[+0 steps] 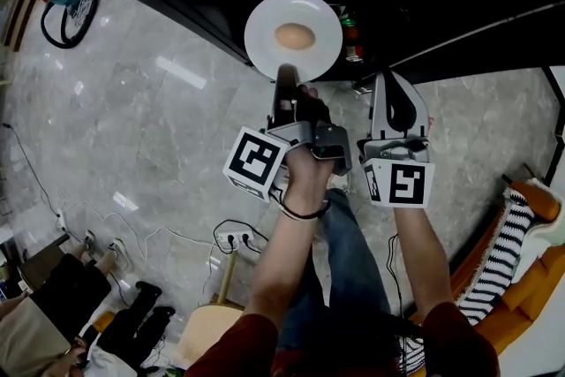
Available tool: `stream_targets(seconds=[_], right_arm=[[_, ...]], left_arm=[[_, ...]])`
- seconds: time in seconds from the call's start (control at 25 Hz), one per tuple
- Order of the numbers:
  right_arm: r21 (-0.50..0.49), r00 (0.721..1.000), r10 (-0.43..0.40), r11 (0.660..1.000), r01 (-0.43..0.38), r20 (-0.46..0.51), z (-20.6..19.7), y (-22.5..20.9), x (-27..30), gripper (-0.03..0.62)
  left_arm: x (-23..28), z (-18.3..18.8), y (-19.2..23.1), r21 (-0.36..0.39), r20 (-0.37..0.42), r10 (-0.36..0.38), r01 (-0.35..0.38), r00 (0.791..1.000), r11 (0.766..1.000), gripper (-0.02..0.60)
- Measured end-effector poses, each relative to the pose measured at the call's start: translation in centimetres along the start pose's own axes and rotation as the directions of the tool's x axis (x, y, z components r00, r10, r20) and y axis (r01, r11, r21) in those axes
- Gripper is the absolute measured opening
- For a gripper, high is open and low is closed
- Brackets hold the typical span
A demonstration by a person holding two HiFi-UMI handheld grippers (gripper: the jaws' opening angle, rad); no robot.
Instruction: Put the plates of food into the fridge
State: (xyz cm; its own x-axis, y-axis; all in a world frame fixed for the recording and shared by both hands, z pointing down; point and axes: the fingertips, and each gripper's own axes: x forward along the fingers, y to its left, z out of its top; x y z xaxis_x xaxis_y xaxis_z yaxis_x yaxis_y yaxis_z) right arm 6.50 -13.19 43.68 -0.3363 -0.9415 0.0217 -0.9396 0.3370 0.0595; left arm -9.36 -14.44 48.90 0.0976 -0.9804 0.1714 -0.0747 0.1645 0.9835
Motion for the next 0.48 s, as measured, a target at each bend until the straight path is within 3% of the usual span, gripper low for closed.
stream_targets(seconds=[0.48], right_arm=[[0.002, 1.0, -0.006, 1.0, 0.006, -0.02, -0.7, -1.3, 0.5, 0.009]], left_arm=[[2.6, -0.5, 0.1, 0.015, 0.011, 0.016, -0.016, 1.0, 1.0, 0.015]])
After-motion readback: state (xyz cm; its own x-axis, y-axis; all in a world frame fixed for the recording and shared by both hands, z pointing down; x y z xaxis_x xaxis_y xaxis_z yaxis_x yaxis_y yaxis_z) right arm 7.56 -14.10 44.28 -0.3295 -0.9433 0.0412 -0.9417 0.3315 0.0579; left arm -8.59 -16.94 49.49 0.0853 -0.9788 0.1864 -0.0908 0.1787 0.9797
